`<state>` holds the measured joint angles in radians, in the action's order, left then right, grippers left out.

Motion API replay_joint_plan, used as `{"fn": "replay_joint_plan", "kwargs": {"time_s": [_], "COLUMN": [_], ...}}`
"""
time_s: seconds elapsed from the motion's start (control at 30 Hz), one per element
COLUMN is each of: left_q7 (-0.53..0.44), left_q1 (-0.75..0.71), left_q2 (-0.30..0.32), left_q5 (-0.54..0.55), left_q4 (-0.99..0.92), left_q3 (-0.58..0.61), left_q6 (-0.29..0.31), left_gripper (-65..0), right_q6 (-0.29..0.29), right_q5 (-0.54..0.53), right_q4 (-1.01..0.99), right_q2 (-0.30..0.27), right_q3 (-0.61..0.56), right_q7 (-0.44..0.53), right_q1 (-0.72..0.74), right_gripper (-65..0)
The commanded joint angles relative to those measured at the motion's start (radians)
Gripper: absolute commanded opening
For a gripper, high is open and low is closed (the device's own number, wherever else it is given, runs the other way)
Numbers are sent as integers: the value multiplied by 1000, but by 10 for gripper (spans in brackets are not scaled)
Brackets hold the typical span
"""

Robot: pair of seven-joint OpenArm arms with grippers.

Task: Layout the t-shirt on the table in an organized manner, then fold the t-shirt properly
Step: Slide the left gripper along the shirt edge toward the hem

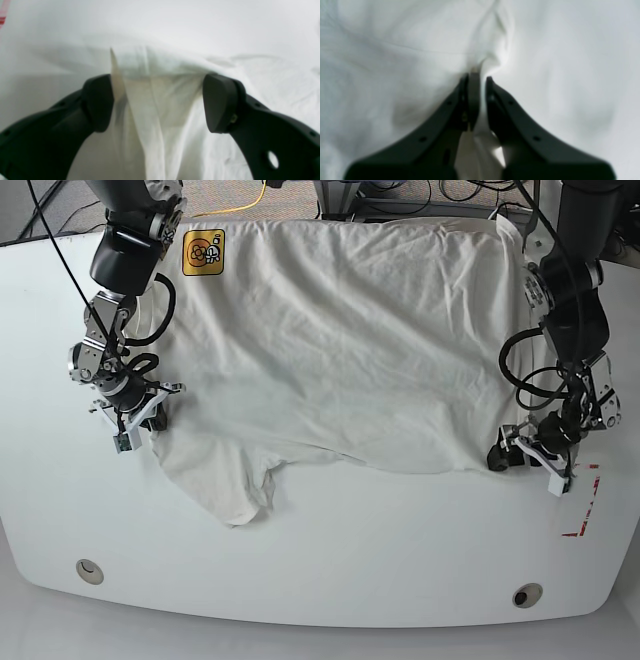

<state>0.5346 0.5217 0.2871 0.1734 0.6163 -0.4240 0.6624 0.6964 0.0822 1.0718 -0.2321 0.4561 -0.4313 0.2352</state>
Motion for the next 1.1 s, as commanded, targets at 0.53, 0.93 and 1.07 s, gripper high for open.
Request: {"fn": "replay_joint_plan", "kwargs": {"time_s": [0.53,0.93,1.07], "left_q7": [31,38,57], "left_q1": [65,64,64], "left_q2": [-13,-12,4], "left_q5": [-27,-25,-24], "left_q4": [-100,-98,-97], "left_q3": [58,58,55], "left_q6": [-10,-8,-3], "left_gripper": [-471,-650,-650], "right_q6": [2,2,2], "right_q5": [11,17,17], "right_q4": [6,6,9], "right_q2": [-10,-8,-8], "right_q3": [-3,-3,-3], "right_q7": [-24,-24,-28], "right_q1": [26,37,40], "right_gripper": [-648,-648,-648]}}
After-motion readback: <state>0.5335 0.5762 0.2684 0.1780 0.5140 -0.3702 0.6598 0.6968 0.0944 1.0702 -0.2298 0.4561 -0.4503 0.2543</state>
